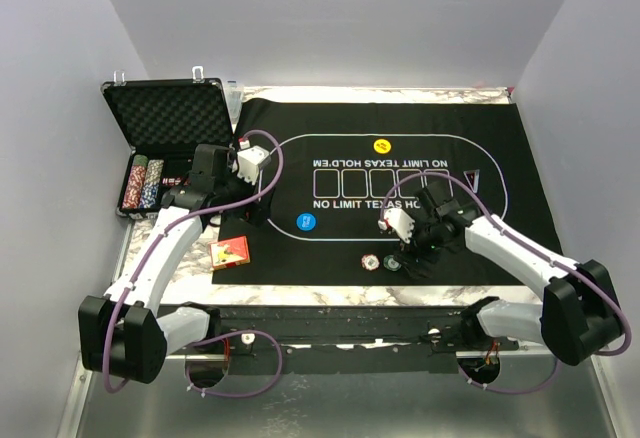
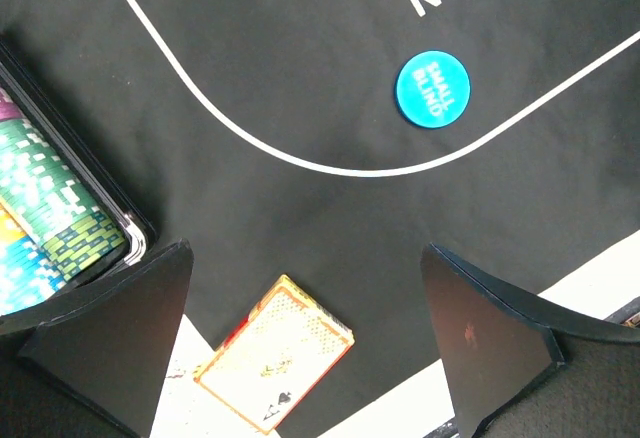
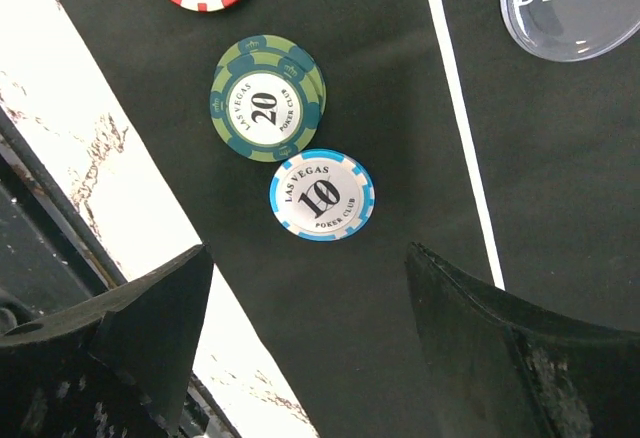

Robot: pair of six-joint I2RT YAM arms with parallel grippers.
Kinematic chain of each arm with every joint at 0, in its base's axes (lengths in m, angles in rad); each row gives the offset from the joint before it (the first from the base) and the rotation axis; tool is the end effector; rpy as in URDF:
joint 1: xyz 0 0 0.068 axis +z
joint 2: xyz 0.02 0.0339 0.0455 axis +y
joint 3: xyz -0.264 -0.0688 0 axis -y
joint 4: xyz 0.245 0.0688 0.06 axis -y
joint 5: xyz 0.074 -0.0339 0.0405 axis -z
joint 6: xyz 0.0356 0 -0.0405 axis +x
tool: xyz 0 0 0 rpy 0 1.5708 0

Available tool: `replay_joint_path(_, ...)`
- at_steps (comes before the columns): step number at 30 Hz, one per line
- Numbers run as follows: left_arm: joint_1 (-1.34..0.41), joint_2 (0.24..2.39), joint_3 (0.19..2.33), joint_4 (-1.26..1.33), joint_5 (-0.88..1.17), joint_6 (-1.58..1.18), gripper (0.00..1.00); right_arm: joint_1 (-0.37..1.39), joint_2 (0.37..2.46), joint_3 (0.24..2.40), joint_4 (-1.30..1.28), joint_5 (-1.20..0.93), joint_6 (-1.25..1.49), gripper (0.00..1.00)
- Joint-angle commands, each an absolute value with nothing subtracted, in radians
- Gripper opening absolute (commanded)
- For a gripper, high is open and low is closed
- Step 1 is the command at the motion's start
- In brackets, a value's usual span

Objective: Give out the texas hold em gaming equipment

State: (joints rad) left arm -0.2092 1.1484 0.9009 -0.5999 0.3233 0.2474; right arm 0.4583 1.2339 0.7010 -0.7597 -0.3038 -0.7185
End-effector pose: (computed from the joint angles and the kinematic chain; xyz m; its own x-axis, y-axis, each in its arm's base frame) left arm 0.2279 -0.0599 0.2717 -0.6123 0.3674 -0.7001 0.5699 0.8188 -0.0688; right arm 0.1781 0.0998 0.1861 -0.3228 -0.8596 -0.3961 -0.9409 0.3368 0.0358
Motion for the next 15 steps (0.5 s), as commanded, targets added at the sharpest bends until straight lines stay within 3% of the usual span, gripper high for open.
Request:
replay_joint_path(1,-0.203,1.122,0.893,-0.582,0.322,0.230,0.99,0.475,1.206,0.663,-0.689,-0.238,-0.714,0.81)
replay_joint_path(15,-0.203,1.120,0.890,-0.583,0.326,0.230,0.99,0.518,1.251,0.634,-0.602,-0.217,-0.693,0.77)
